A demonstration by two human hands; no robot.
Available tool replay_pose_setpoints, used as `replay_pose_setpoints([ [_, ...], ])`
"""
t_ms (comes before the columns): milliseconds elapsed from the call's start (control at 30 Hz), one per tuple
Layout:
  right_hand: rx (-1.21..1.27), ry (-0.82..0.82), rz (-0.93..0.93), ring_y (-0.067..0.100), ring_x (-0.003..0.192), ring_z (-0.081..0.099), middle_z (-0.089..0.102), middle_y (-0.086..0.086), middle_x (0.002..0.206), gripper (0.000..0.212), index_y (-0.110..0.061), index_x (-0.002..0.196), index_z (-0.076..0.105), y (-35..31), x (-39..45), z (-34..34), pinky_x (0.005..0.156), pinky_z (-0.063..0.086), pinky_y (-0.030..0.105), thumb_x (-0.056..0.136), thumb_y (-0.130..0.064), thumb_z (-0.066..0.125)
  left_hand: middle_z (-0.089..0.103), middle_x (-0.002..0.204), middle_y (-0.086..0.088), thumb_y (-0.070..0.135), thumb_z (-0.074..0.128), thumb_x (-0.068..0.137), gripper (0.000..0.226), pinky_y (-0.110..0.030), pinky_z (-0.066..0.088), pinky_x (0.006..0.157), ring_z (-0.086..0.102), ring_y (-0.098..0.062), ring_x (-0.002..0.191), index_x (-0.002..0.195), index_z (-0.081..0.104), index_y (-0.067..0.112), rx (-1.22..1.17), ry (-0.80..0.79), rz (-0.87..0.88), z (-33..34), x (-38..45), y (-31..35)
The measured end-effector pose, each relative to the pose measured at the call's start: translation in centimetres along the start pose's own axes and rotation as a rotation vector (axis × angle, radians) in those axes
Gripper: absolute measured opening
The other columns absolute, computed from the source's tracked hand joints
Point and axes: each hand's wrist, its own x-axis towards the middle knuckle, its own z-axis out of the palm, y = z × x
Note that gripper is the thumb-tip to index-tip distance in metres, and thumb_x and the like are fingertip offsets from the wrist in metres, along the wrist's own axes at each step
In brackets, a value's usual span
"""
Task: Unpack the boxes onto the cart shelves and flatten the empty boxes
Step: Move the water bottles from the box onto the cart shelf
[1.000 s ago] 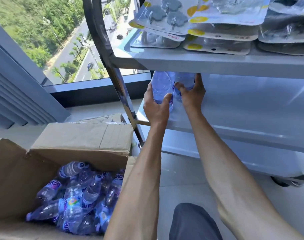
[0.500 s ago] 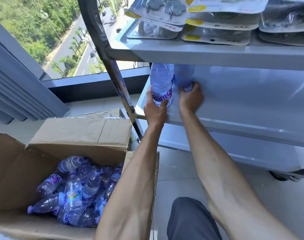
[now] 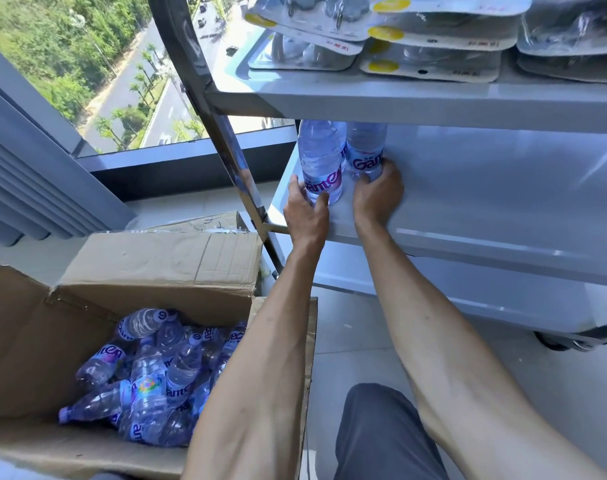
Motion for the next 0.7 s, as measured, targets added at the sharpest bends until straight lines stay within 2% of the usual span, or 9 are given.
replay_pose_setpoints([
  [100,0.015,0.041,-0.008,0.034,0.105,0.059,0.065,0.017,0.110,0.029,-0.003,0.107,0.066,-0.3,-1.6,-1.0,0.083,0.041,0.033,0.080,-0.004,0.056,0.066,0.124,-0.005,0.008,0.057,0.091,0.045,-0.034,0.053,0.090,0.064,-0.022,0.103,0.136,0.053,0.008,-0.047,0.133,-0.003,-1.3,-1.6,0.2],
  [200,0.048,0.096,-0.056,0.034,0.105,0.059,0.065,0.017,0.110,0.034,-0.002,0.107,0.068,-0.2,-3.9,-2.0,0.086,0.041,0.034,0.078,0.003,0.051,0.071,0.106,-0.001,0.005,0.052,0.088,0.031,-0.028,0.052,0.080,0.066,-0.020,0.093,0.115,0.064,0.013,-0.027,0.321,-0.002,-3.7,-3.7,-0.9],
  [333,0.166,0.105,-0.115,0.035,0.092,0.063,0.068,0.020,0.097,0.027,0.003,0.095,0.067,-0.9,-8.6,-2.8,0.080,0.040,0.030,0.078,0.011,0.048,0.072,0.088,0.003,0.007,0.056,0.086,0.021,-0.022,0.043,0.071,0.062,-0.013,0.077,0.098,0.070,0.015,-0.049,0.425,-0.040,-7.9,-6.1,-3.0],
  [433,0.234,0.015,-0.106,0.032,0.083,0.063,0.070,0.014,0.087,0.022,0.001,0.086,0.066,-2.0,-12.9,-2.6,0.070,0.037,0.023,0.080,0.010,0.047,0.069,0.088,0.003,0.004,0.054,0.084,0.023,-0.024,0.047,0.075,0.061,-0.011,0.081,0.099,0.069,0.012,-0.074,0.474,-0.056,-11.3,-7.4,-4.4],
  [533,0.247,-0.075,-0.114,0.029,0.084,0.064,0.071,0.012,0.089,0.022,0.000,0.088,0.067,-3.4,-17.0,-1.9,0.075,0.044,0.028,0.082,0.009,0.047,0.071,0.092,-0.002,0.000,0.052,0.082,0.025,-0.027,0.050,0.079,0.064,-0.018,0.088,0.098,0.069,0.011,-0.056,0.518,-0.111,-14.9,-8.5,-6.4],
  [600,0.247,-0.139,-0.141,0.025,0.085,0.065,0.073,0.012,0.091,0.019,-0.002,0.091,0.069,-4.2,-19.6,-1.1,0.074,0.043,0.022,0.087,0.005,0.052,0.072,0.094,-0.006,0.000,0.051,0.080,0.028,-0.026,0.048,0.081,0.065,-0.023,0.091,0.099,0.071,0.010,-0.005,0.553,-0.165,-17.6,-9.1,-8.2],
  [700,0.220,-0.314,-0.146,0.025,0.090,0.066,0.074,0.012,0.094,0.020,-0.003,0.096,0.071,-5.0,-23.1,0.7,0.069,0.037,0.014,0.089,0.002,0.053,0.066,0.111,-0.013,0.003,0.052,0.083,0.039,-0.031,0.043,0.089,0.061,-0.031,0.104,0.117,0.068,0.009,0.122,0.540,-0.357,-21.4,-9.8,-11.7],
])
